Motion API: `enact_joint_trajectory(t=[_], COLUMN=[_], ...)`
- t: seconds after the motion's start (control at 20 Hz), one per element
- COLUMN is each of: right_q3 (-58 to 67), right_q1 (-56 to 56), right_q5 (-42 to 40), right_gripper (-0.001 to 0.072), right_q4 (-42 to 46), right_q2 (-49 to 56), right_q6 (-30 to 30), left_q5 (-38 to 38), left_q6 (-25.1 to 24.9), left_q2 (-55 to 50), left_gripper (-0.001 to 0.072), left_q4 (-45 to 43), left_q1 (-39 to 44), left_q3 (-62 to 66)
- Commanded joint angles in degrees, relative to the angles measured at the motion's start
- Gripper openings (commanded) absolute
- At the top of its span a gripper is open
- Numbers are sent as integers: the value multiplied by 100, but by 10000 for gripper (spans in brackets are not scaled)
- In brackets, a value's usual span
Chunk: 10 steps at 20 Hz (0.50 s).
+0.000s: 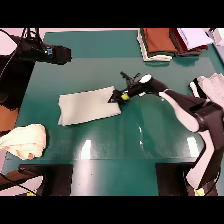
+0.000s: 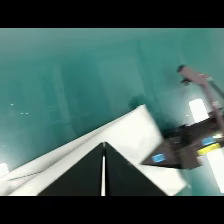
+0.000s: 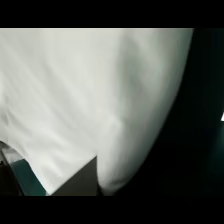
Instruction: Fold the shirts.
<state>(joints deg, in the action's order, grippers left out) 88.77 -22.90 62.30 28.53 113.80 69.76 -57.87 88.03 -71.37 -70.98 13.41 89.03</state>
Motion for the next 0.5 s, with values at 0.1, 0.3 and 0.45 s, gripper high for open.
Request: enact_joint_trajectory(t=[0.1,0.3,0.45], right_q3=[879,909,909], right_q1=[-179,782,1906], right_q5=[-247,46,584], right_gripper=[17,17,17], right_q4=[-81,879,1744], right_q2=[162,-732,-1508], right_q6=[-188,-4,203], left_q5=[35,57,109], left_q6=[-4,-114,-109], left_q2=[-7,-17,-17], left_gripper=[24,25,25], left_q4=[192,153,155], left_q1=[317,903,1139], left_q3=[-31,-28,-28])
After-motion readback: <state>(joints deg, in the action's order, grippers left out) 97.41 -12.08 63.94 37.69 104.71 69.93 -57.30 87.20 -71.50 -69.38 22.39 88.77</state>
